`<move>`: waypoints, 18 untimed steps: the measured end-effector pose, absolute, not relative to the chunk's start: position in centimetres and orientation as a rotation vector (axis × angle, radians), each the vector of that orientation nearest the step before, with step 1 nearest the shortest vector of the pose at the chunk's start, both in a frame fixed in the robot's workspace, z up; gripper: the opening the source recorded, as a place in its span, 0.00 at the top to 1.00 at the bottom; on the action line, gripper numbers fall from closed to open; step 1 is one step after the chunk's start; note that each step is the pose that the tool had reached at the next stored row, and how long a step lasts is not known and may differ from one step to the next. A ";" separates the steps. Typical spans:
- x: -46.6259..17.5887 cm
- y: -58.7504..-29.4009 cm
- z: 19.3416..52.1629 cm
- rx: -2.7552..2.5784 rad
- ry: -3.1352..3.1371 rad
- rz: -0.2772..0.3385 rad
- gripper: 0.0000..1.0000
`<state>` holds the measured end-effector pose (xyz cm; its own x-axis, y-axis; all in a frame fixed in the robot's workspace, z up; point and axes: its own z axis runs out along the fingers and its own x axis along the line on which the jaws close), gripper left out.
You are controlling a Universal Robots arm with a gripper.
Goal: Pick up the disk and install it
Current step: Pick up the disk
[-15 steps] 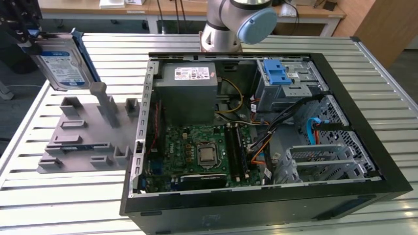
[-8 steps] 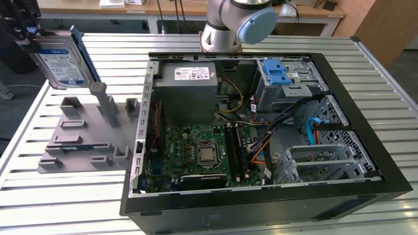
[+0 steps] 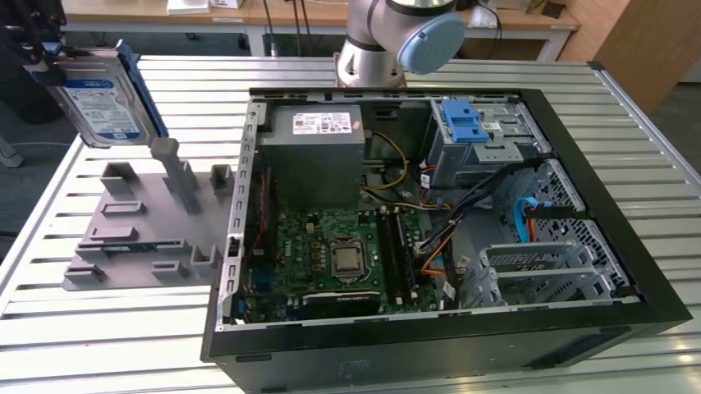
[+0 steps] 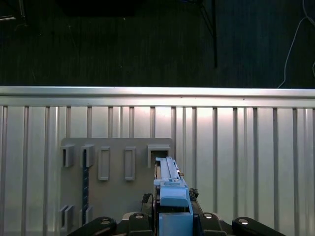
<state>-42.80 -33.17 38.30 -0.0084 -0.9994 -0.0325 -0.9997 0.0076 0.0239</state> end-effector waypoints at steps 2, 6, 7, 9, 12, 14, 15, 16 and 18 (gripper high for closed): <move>-42.8 -33.2 38.4 -2.208 2.226 0.063 0.64; -42.8 -33.2 38.8 -2.207 2.225 0.064 0.64; -42.8 -33.2 38.9 -2.207 2.225 0.064 0.64; -42.8 -33.2 39.1 -2.207 2.225 0.065 0.64; -42.8 -33.2 39.4 -2.206 2.224 0.065 0.64; -42.8 -33.2 39.7 -2.206 2.224 0.065 0.64; -42.8 -33.2 39.9 -2.206 2.224 0.065 0.64; -42.8 -33.2 40.1 -2.206 2.224 0.065 0.64; -42.8 -33.2 40.4 -2.206 2.224 0.065 0.64</move>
